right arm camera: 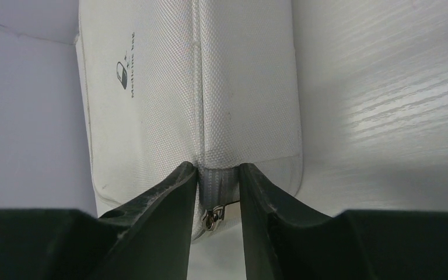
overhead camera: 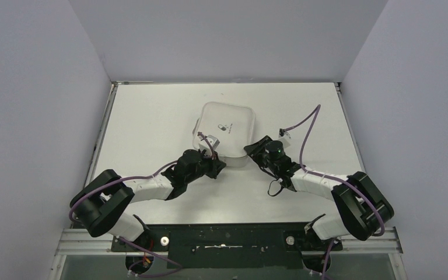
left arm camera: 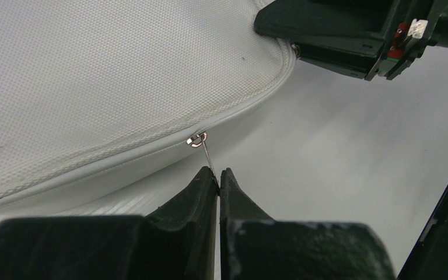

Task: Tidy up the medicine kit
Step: Zip the medicine box at the center of the board.

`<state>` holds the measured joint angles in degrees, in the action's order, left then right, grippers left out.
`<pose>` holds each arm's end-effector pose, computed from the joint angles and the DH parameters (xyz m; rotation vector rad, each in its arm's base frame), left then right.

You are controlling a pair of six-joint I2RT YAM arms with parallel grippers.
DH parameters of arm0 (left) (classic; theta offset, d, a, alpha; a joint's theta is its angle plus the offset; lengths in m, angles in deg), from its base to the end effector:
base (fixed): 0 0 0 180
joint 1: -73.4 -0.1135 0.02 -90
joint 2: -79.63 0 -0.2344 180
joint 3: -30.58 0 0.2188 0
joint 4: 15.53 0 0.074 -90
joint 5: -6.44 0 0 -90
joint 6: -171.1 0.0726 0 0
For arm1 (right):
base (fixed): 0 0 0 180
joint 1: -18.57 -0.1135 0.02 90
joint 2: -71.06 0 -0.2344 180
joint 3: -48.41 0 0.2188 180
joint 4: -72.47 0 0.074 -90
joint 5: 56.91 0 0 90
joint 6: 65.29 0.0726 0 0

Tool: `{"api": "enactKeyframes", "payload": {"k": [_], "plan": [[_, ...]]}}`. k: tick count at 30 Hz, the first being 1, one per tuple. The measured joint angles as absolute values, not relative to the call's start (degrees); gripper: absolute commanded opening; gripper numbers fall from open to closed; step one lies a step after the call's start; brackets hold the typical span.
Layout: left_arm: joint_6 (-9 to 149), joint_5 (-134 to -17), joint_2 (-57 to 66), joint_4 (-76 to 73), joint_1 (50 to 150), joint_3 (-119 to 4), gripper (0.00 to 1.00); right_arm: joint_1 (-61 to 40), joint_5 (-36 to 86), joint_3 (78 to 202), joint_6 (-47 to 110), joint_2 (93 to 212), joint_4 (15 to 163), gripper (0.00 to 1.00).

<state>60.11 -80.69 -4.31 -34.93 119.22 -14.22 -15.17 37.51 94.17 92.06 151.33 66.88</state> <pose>0.2085 -0.2197 0.1590 0.4654 1.9500 -0.8184 0.2433 0.1558 0.1498 0.6937 2.1211 0.9616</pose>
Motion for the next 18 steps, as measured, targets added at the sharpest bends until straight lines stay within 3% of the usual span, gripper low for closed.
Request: {"api": "enactKeyframes", "payload": {"k": [3, 11, 18], "plan": [[60.1, -80.7, -4.5, -35.2, 119.5, -14.2, 0.00, -18.1, 41.3, 94.2, 94.4, 153.0, 64.6, 0.34], [60.2, -80.7, -5.0, -35.5, 119.6, -14.2, 0.00, -20.8, 44.5, 96.2, 92.5, 153.0, 66.7, 0.60], [60.3, -78.1, -4.9, -36.3, 118.8, -14.3, 0.00, -7.9, 33.8, 102.0, 80.4, 149.1, 75.5, 0.64]]}}
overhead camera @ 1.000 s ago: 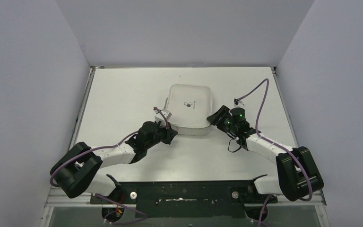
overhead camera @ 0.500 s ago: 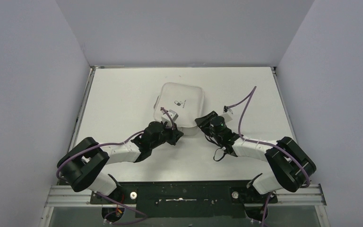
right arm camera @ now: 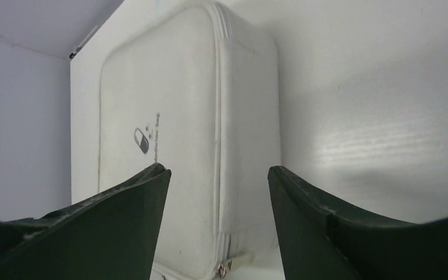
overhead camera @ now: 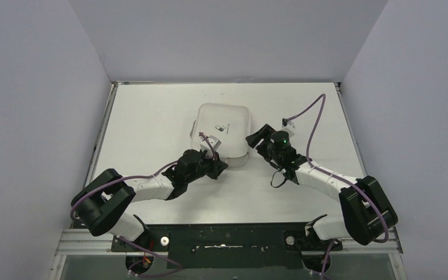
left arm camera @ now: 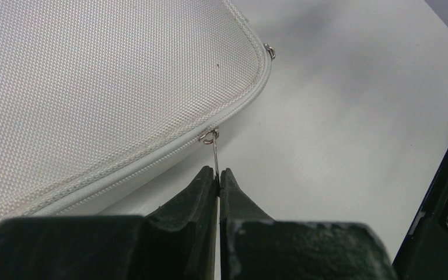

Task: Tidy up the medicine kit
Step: Zip the medicine box at the center of the board.

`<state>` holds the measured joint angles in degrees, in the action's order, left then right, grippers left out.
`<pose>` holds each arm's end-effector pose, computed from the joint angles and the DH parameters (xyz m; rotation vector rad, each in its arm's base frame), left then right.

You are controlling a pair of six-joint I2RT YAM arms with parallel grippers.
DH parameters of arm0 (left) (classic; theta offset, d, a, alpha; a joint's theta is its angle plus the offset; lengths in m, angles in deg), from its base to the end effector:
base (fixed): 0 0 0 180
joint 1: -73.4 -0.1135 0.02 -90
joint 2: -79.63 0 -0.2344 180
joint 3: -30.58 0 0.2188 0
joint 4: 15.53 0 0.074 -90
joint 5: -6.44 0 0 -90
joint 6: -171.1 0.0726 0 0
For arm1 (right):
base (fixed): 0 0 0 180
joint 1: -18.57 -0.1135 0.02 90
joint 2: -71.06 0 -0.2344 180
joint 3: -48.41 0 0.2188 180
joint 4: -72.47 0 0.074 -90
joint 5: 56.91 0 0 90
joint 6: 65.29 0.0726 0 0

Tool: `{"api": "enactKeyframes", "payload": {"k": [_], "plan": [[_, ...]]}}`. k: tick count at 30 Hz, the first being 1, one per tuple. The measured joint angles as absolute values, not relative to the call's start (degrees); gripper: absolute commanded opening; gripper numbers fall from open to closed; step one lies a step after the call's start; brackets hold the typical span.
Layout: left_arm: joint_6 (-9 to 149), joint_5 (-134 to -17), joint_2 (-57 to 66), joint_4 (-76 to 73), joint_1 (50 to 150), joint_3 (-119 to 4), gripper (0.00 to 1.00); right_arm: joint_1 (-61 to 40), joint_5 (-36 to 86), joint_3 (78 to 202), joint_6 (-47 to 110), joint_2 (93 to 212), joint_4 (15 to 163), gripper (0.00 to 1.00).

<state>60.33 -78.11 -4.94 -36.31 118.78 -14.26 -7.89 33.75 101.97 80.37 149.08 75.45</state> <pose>0.2089 -0.2215 0.1595 0.4917 1.9361 -0.8575 0.2695 0.1332 0.1846 0.5537 2.0954 0.8555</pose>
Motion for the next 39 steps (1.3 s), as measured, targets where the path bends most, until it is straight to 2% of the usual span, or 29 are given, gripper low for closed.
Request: {"api": "enactKeyframes", "payload": {"k": [6, 11, 13, 15, 19, 21, 25, 30, 34, 39], "plan": [[60.3, -76.7, -4.9, -36.5, 117.8, -14.3, 0.00, 1.1, 24.2, 113.8, 71.0, 157.0, 76.3, 0.62], [60.3, -75.9, -4.9, -36.6, 117.0, -14.3, 0.00, 2.4, 15.7, 125.2, 65.6, 169.7, 78.7, 0.60], [60.4, -75.6, -4.9, -36.6, 116.5, -14.3, 0.00, 2.3, 13.4, 128.0, 64.7, 173.8, 79.5, 0.55], [60.4, -75.0, -4.9, -36.7, 115.9, -14.3, 0.00, 2.3, 11.9, 129.4, 64.3, 177.0, 80.7, 0.45], [60.4, -73.3, -5.7, -37.2, 114.6, -14.3, 0.00, 2.0, 10.6, 129.9, 65.1, 179.2, 81.2, 0.12], [60.4, -72.4, -6.6, -37.5, 114.0, -14.8, 0.00, 2.2, 11.3, 129.3, 66.4, 179.0, 80.3, 0.01], [60.7, -70.2, -9.4, -37.6, 113.8, -17.2, 0.00, 2.3, 18.0, 120.5, 72.2, 174.5, 72.8, 0.00], [60.2, -71.5, -12.8, -39.1, 117.3, -18.2, 0.00, 0.2, 34.3, 102.8, 86.9, 163.6, 62.5, 0.00], [59.1, -71.7, -14.6, -39.3, 119.6, -18.2, 0.00, -7.4, 48.3, 98.0, 96.1, 160.4, 61.0, 0.00], [59.3, -69.0, -14.5, -38.6, 121.6, -18.2, 0.00, -11.0, 57.1, 93.9, 103.8, 156.1, 62.8, 0.00]]}}
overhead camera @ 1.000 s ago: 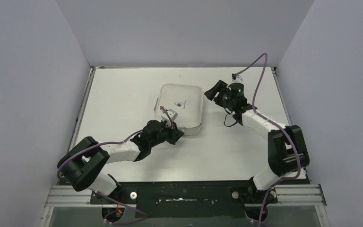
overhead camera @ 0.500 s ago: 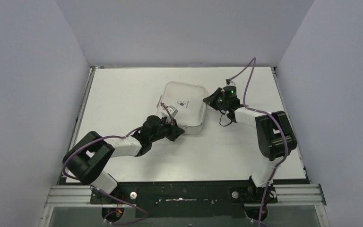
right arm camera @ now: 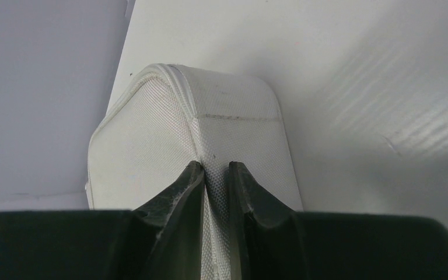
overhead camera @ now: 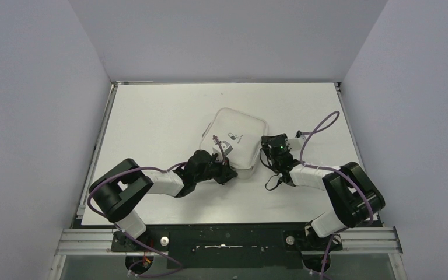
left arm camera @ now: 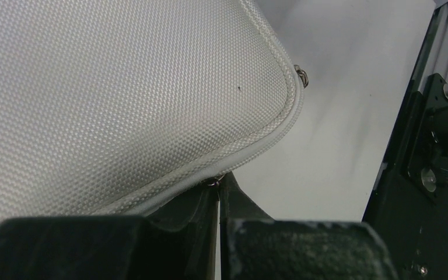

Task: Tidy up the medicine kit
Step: Zip the medicine box at the center of the board.

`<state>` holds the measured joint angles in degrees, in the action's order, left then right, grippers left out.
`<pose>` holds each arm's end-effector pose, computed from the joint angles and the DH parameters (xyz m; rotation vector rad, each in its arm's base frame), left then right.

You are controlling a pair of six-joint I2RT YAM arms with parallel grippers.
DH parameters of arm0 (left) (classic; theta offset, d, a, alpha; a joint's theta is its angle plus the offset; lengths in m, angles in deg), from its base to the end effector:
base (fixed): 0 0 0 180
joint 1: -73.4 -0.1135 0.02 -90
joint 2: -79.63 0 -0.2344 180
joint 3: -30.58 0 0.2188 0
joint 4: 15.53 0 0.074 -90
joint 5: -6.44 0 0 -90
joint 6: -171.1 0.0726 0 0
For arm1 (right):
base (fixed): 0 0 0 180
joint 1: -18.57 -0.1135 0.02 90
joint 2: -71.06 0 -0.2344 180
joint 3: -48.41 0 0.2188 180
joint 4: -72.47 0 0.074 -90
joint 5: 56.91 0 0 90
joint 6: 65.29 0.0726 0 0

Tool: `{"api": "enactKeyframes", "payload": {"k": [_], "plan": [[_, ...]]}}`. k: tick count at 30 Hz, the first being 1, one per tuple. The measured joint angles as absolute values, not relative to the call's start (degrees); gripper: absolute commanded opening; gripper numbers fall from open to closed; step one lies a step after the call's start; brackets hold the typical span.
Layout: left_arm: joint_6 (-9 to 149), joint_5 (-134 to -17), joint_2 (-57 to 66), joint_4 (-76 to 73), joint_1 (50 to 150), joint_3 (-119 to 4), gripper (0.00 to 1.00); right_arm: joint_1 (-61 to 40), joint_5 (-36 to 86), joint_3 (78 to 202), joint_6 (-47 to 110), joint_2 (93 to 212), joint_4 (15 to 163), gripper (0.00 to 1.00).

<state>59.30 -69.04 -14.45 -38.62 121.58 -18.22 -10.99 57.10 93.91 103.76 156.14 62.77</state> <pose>0.2026 -0.2538 0.1373 0.6509 1.9935 -1.0233 0.2670 0.1175 0.1377 1.1192 1.8078 0.7300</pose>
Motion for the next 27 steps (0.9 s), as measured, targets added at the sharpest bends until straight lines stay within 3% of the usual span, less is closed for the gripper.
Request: {"api": "enactKeyframes", "payload": {"k": [3, 4, 6, 8, 10, 19, 27], "plan": [[59.5, -67.4, -14.2, -38.4, 121.8, -18.1, 0.00, -12.6, 61.3, 91.5, 107.0, 153.0, 65.1, 0.02], [59.8, -67.2, -14.0, -38.2, 121.8, -18.0, 0.00, -13.0, 62.1, 90.8, 107.8, 152.2, 65.2, 0.10], [60.7, -67.2, -13.6, -37.5, 121.7, -18.0, 0.00, -13.1, 62.6, 89.8, 107.4, 151.0, 65.1, 0.36], [61.0, -67.3, -13.0, -36.8, 121.1, -18.0, 0.00, -13.1, 61.8, 89.8, 104.5, 149.7, 66.1, 0.50], [60.9, -67.4, -12.3, -38.0, 118.6, -18.0, 0.00, -13.4, 56.7, 91.0, 98.7, 146.9, 69.4, 0.58], [61.0, -70.3, -11.3, -39.6, 108.5, -18.3, 0.00, -11.3, 34.6, 100.7, 54.7, 129.5, 84.1, 0.64], [60.7, -70.4, -11.3, -38.3, 106.3, -18.7, 0.00, -12.1, 11.8, 112.0, 7.7, 140.5, 93.2, 0.67]]}}
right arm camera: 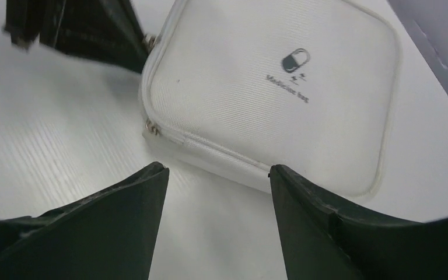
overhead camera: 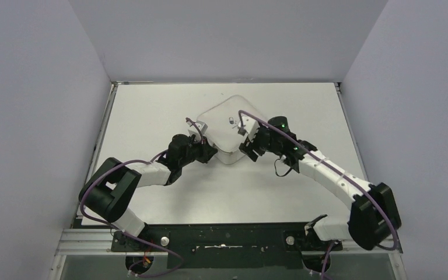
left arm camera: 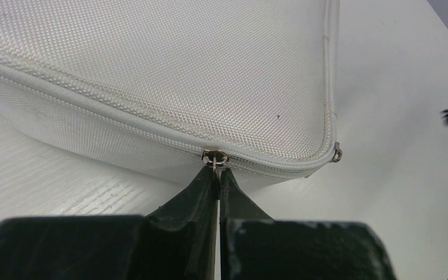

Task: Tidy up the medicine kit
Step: Zip the medicine box at the center of the board.

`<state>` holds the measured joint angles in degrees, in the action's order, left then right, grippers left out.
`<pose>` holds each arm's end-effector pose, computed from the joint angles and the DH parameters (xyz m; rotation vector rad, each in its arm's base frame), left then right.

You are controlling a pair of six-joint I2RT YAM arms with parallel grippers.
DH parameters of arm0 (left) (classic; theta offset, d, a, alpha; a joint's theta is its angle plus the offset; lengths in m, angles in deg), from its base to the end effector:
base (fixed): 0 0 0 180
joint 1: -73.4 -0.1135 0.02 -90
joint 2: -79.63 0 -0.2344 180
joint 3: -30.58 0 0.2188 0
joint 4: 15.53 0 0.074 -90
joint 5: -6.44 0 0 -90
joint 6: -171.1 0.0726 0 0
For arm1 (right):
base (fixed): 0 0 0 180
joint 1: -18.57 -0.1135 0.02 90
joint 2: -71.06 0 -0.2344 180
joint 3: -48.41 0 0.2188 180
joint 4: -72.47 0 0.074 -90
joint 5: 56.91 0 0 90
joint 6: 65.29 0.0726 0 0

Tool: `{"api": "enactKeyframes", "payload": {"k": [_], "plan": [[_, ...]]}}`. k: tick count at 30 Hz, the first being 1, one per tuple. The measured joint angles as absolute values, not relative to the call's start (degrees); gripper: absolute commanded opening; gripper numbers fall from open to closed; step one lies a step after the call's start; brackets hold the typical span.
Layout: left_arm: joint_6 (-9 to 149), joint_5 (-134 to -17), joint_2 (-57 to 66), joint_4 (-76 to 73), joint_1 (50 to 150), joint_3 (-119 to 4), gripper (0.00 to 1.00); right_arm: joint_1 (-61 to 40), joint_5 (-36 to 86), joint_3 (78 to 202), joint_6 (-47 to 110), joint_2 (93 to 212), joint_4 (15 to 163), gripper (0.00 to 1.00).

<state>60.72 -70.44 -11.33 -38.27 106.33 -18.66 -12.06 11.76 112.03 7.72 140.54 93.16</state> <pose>0.2631 -0.1900 0.1552 0.3776 1.9486 -0.8366 0.2294 0.1665 0.2474 -1.0339 1.7587 0.5277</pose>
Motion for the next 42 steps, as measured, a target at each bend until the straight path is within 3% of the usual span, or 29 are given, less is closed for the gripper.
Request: {"api": "enactKeyframes", "payload": {"k": [5, 8, 12, 23, 42], "plan": [[60.5, -70.9, -11.3, -37.5, 103.9, -19.4, 0.00, -11.9, 1.5, 121.3, -20.1, 156.6, 104.0, 0.66], [60.5, -70.9, -11.2, -36.8, 102.8, -19.7, 0.00, -11.8, -1.1, 126.0, -28.7, 163.1, 107.2, 0.65], [60.5, -71.8, -11.2, -35.5, 101.9, -19.8, 0.00, -11.8, -3.0, 127.7, -34.6, 168.0, 104.0, 0.40], [60.0, -73.9, -8.9, -35.4, 101.8, -17.4, 0.00, -14.1, -0.6, 125.3, -24.3, 172.2, 86.1, 0.14], [59.7, -80.2, -9.3, -35.9, 106.6, -17.4, 0.00, -17.9, 9.6, 124.6, 1.6, 175.7, 72.0, 0.15]]}}
